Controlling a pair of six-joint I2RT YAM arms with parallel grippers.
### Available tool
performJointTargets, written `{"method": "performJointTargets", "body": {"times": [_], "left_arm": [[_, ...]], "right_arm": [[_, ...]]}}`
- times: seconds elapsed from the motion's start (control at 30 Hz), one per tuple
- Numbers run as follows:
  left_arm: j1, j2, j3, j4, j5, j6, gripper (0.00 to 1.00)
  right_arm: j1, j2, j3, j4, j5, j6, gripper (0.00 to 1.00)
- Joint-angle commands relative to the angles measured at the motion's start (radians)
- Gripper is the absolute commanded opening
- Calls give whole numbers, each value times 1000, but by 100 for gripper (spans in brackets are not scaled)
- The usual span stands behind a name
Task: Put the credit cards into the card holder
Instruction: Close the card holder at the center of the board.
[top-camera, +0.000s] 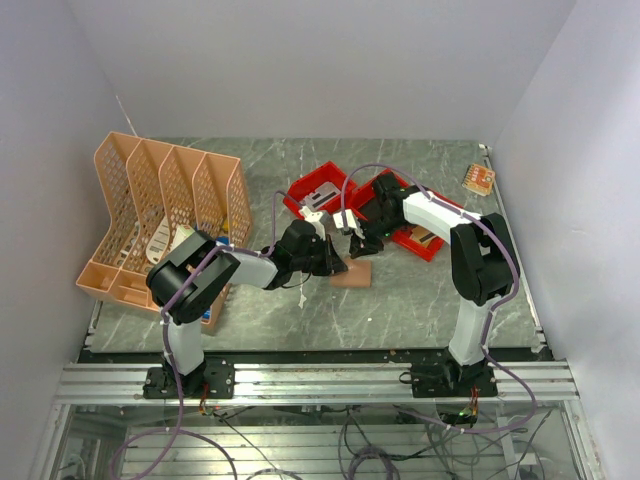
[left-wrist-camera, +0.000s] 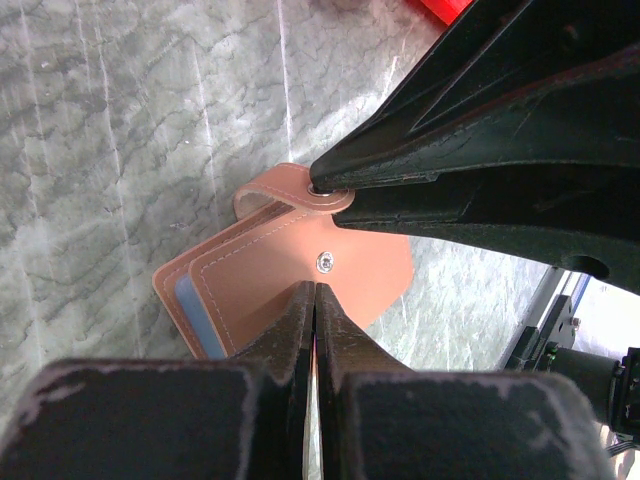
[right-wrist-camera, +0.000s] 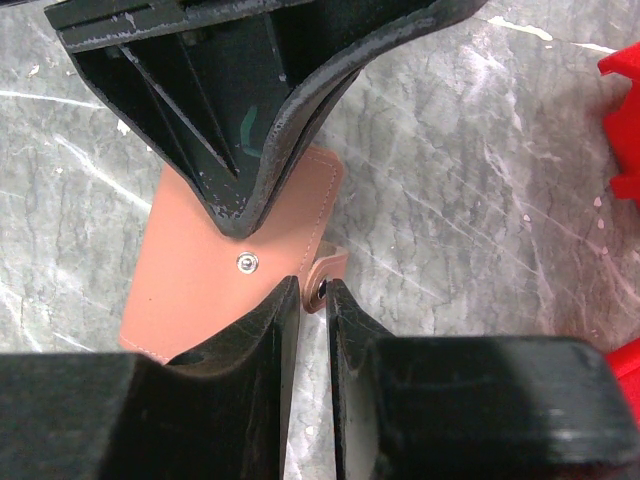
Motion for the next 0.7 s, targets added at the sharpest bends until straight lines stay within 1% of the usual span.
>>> {"method": "performJointTargets", "body": {"times": [0.0,0.13,0.3,0.37,0.57,0.67], "left_arm": [[5,27,-8,-18,1,14,7],[5,26,-6,-20,0,15,7],[7,29,-3,-25,-1,16,7],[7,31,-3,-26,-2,15,7],[5,36,1,-31,-4,15,7],[6,39,1,-32,-3,12,7]], "right_arm": [[-4,-35,21,-2,-5,0,18],[-4,-35,21,-4,-5,1,17],[-4,-36,25,-10,0,-1,13],[-4,-37,25,-13,4,-2,11],[-3,-32,28,-40,7,-18,0],[-4,-43,19,-71,-6,-49,0]]}}
